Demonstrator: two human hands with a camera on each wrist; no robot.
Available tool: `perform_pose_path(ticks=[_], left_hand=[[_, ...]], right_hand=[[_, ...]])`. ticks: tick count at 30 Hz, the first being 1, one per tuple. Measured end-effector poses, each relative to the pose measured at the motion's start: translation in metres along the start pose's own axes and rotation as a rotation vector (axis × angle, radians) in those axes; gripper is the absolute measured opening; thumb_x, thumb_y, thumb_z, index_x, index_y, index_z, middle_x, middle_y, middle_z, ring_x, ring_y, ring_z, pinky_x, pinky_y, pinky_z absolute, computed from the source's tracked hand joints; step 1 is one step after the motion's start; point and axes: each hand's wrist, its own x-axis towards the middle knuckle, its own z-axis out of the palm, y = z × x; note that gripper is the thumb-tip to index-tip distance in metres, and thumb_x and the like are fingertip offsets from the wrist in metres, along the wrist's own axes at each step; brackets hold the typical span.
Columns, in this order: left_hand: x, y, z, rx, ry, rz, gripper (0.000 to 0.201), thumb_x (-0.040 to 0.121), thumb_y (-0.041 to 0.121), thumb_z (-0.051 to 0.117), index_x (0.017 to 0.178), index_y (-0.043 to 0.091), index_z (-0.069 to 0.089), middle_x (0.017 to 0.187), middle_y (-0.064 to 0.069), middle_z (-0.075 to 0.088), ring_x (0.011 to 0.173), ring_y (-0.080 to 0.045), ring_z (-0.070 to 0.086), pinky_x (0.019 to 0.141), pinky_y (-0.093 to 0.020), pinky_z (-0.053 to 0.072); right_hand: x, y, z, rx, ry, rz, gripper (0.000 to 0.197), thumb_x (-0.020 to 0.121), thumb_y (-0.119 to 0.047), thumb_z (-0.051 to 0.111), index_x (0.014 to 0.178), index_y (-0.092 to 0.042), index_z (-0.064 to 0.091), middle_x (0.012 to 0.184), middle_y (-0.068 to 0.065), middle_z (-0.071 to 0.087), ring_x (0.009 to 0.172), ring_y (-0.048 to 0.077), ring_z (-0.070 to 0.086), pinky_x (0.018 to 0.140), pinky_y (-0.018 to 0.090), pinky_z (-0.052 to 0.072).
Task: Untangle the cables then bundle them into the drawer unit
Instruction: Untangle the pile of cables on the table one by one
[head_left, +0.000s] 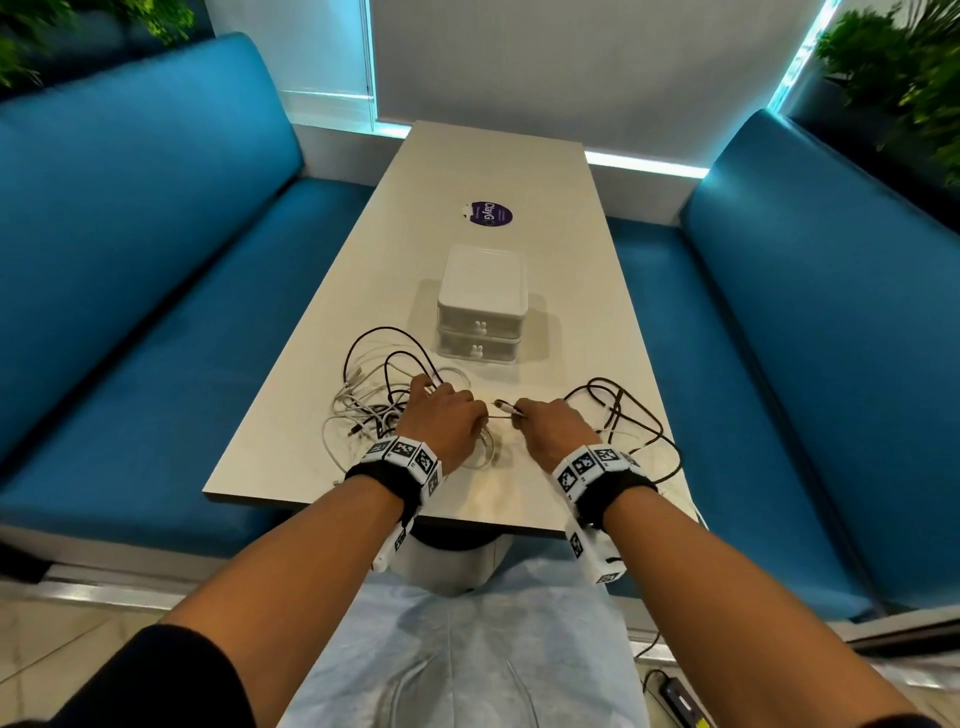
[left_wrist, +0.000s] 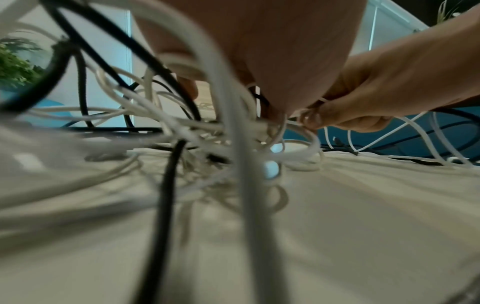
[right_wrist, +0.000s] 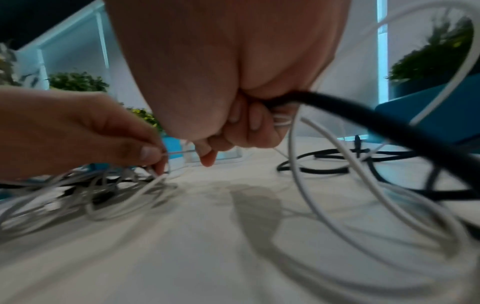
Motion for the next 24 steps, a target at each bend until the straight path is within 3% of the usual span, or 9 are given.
perform_pose_path(ticks=[4, 7, 11, 16, 20, 24], left_hand=[[0.000, -0.016, 0.000, 0.007, -0.023, -0.021, 0.030, 0.101, 0.033, 0.035, 0.105, 0.032, 0.065, 0.103, 0.010, 0.066, 0.109, -0.020, 0.053, 0.105, -0.051, 0.019], [0.001, -0.015, 0.000, 0.021, -0.025, -0.004, 0.024, 0.099, 0.030, 0.040, 0.100, 0.032, 0.064, 0.100, 0.010, 0.065, 0.109, -0.019, 0.052, 0.106, -0.051, 0.019], [0.002, -0.007, 0.001, 0.020, -0.008, -0.033, 0.026, 0.099, 0.030, 0.040, 0.101, 0.029, 0.066, 0.100, 0.008, 0.066, 0.108, -0.021, 0.053, 0.105, -0.050, 0.019], [0.002, -0.005, -0.003, 0.014, -0.011, -0.036, 0.028, 0.099, 0.030, 0.039, 0.099, 0.027, 0.067, 0.098, 0.006, 0.066, 0.106, -0.024, 0.054, 0.103, -0.051, 0.020], [0.000, -0.006, -0.004, -0.019, 0.016, -0.048, 0.032, 0.101, 0.033, 0.036, 0.101, 0.028, 0.067, 0.097, 0.007, 0.066, 0.106, -0.021, 0.054, 0.101, -0.049, 0.022], [-0.004, -0.010, -0.003, -0.038, 0.026, -0.012, 0.032, 0.102, 0.034, 0.034, 0.099, 0.027, 0.065, 0.099, 0.008, 0.066, 0.106, -0.020, 0.054, 0.103, -0.049, 0.023]], right_hand=[[-0.004, 0.045, -0.018, -0.115, -0.012, 0.151, 0.022, 0.098, -0.014, 0.040, 0.109, -0.014, 0.059, 0.093, 0.009, 0.064, 0.083, 0.029, 0.062, 0.064, 0.032, 0.045], [-0.012, 0.064, -0.026, -0.099, 0.010, 0.248, 0.025, 0.098, -0.012, 0.038, 0.109, -0.019, 0.060, 0.088, 0.006, 0.061, 0.075, 0.026, 0.056, 0.066, 0.031, 0.046], [-0.011, 0.049, -0.020, -0.057, 0.094, 0.223, 0.024, 0.099, -0.016, 0.037, 0.113, -0.015, 0.058, 0.099, 0.013, 0.065, 0.085, 0.032, 0.062, 0.065, 0.032, 0.044], [-0.008, -0.001, -0.005, 0.022, 0.123, 0.002, 0.030, 0.102, -0.025, 0.035, 0.127, -0.022, 0.051, 0.090, 0.016, 0.063, 0.079, 0.037, 0.063, 0.062, 0.034, 0.046], [-0.004, -0.030, 0.010, 0.066, 0.056, -0.055, 0.026, 0.102, -0.031, 0.037, 0.116, -0.013, 0.051, 0.092, 0.019, 0.061, 0.083, 0.040, 0.060, 0.061, 0.036, 0.040], [-0.001, -0.025, 0.007, 0.101, 0.045, -0.040, 0.025, 0.101, -0.031, 0.039, 0.108, -0.015, 0.057, 0.089, 0.017, 0.062, 0.080, 0.038, 0.059, 0.063, 0.038, 0.046]])
